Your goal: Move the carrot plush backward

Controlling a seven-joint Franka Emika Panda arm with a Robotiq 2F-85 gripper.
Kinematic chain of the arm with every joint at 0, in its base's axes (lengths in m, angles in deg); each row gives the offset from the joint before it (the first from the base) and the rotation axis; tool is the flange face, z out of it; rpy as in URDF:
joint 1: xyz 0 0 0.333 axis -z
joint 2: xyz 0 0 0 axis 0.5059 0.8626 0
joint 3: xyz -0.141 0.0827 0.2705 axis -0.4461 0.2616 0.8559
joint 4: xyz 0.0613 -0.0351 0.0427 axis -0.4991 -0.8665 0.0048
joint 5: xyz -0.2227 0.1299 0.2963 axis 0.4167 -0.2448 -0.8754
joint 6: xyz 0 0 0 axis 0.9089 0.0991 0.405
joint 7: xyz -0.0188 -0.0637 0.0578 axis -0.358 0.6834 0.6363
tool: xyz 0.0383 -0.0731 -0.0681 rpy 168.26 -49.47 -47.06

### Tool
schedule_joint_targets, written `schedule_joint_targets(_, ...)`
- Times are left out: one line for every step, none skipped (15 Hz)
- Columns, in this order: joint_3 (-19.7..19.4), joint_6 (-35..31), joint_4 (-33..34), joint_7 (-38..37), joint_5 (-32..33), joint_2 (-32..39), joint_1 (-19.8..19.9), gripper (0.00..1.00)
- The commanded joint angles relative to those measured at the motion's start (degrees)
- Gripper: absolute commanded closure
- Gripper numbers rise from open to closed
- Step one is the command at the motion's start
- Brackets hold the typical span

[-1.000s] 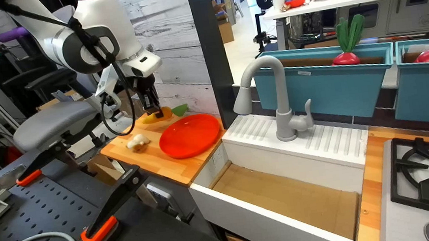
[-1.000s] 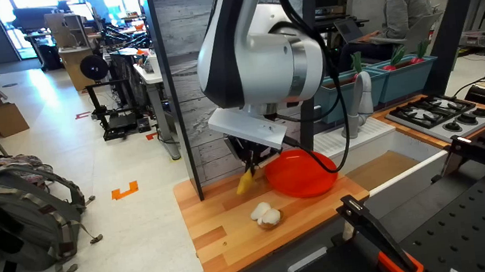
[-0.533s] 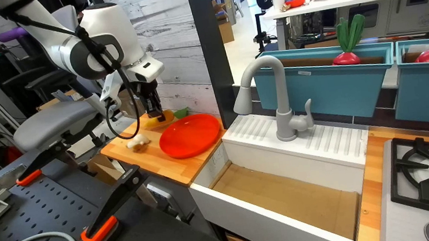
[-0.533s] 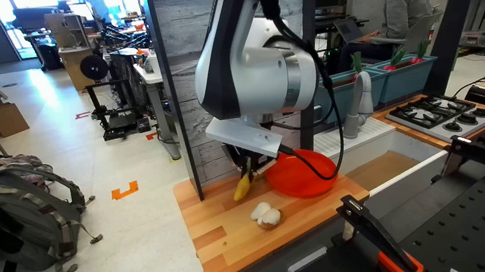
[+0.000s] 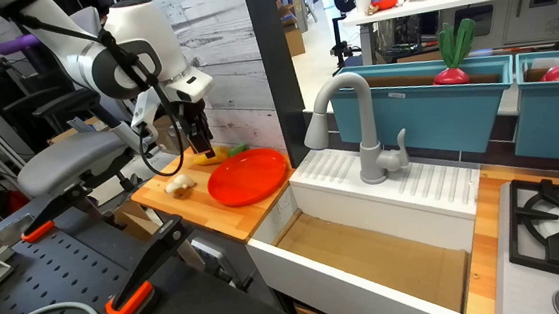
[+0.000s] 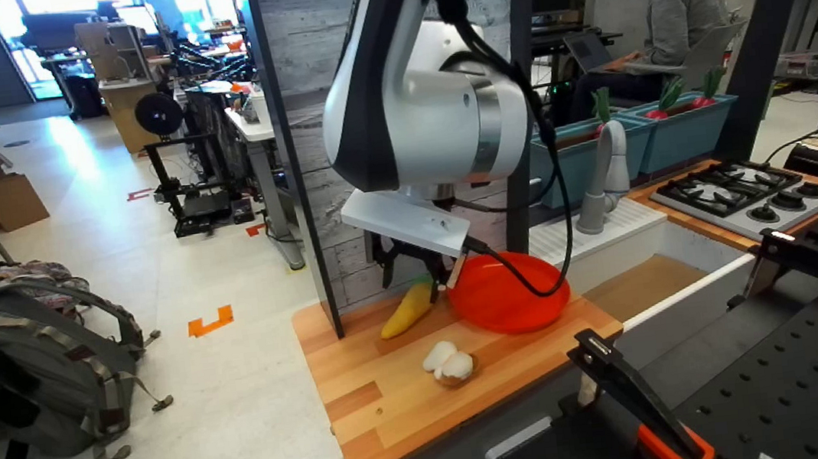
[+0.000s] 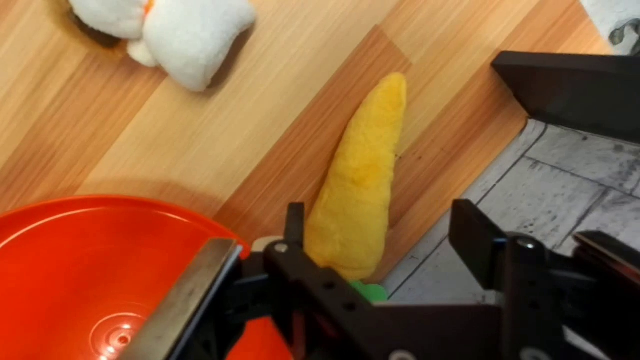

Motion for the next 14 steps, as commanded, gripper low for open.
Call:
schedule_joint_targets(2.5,-1.9,-3.7,2.8,0.0,-3.5,2.2,0.00)
schedule_joint_targets(3.0,-2.2,-4.9,3.7,-0.1,-4.5,2.5,0.00)
schedule_joint_targets(3.5,-2.3,-6.3,4.7,-0.1,-5.7,2.9,0.00)
schedule_joint_targets(3.9,-1.8,-8.0,5.8,0.0,-7.1,3.2,0.00)
schedule_joint_targets(4.0,-1.9,-9.6,6.8,0.0,-8.4,3.3,0.00)
schedule_joint_targets(5.2,-3.3,-11.9,8.6,-0.4,-9.9,4.2,0.00)
schedule_joint_targets(5.5,-4.0,-14.0,9.9,-0.5,-11.4,4.5,0.00)
schedule_joint_targets(6.2,-5.8,-16.5,11.4,-0.7,-13.1,4.9,0.00)
schedule_joint_targets(7.1,-7.8,-18.9,12.9,-0.9,-14.5,5.4,0.00)
schedule_joint_targets(7.3,-9.5,-20.6,13.5,-0.6,-15.5,5.1,0.00)
schedule_joint_targets(5.2,-5.8,-14.5,10.8,-0.4,-11.2,3.6,0.00)
schedule_joint_targets(5.6,-7.0,-16.4,11.5,-0.4,-12.4,3.7,0.00)
schedule_joint_targets(5.9,-7.7,-17.7,11.8,-0.4,-13.3,3.7,0.00)
schedule_joint_targets(6.0,-7.8,-18.4,11.9,-0.4,-13.9,3.7,0.00)
